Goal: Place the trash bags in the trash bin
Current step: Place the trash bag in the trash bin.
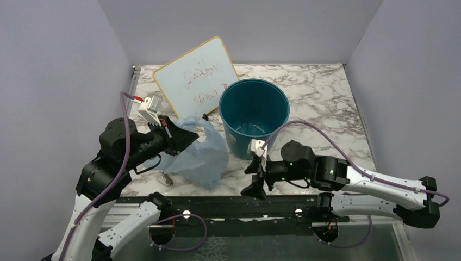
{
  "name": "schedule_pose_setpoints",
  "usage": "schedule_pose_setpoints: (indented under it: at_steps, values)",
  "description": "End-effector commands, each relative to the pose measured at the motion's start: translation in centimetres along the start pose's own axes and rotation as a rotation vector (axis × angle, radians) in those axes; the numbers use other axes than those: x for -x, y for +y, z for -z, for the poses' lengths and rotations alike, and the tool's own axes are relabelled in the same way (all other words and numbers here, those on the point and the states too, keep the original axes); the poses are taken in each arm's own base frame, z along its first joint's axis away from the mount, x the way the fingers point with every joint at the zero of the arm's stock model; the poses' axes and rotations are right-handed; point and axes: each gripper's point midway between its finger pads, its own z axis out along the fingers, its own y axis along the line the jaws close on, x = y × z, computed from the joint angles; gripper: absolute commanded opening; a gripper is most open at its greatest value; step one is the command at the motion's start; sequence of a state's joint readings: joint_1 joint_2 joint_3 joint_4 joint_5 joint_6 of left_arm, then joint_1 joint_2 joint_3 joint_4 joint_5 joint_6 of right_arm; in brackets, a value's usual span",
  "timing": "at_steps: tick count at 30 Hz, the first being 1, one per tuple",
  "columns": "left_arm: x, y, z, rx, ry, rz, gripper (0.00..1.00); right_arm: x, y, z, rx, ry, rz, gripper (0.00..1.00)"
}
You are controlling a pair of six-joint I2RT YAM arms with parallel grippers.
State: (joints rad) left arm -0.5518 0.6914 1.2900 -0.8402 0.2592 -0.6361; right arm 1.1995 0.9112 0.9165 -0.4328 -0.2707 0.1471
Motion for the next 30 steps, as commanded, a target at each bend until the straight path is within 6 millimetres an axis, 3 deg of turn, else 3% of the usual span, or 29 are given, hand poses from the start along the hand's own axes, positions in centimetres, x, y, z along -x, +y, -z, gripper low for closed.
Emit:
schedule_pose_setpoints:
  at_steps: [1,5,13,15,21,25,30]
  values:
    - [0.5,-1.3,0.3,-0.05,-0.003,0.004,0.0,3.1,-3.2,-1.2,-0.243,-0.222,0.14,0.78]
    - [0.5,-1.6,0.1,-0.064,0.007,0.004,0.0,2.6,-4.8,-2.4,-0.379,-0.301,0.156,0.79]
    - [0.7,-1.6,0.0,-0.062,0.002,0.001,0.0,2.4,-3.4,-4.6,-0.446,-0.441,0.244,0.82]
    - [0.7,-1.6,0.0,-0.062,0.002,0.002,0.0,2.1,-3.9,-5.2,-0.489,-0.454,0.236,0.83]
    - [1.0,-1.8,0.0,-0.065,-0.012,0.0,0.0,0.9,-5.4,-6.0,-0.555,-0.572,0.036,0.89]
    - [1.2,-1.8,0.1,-0.066,-0.018,-0.001,0.0,-0.7,-5.8,-8.5,-0.574,-0.53,-0.093,0.91]
    - [1.1,-1.7,-0.1,-0.063,-0.013,-0.001,0.0,-0.7,-4.7,-11.3,-0.511,-0.536,-0.209,0.94]
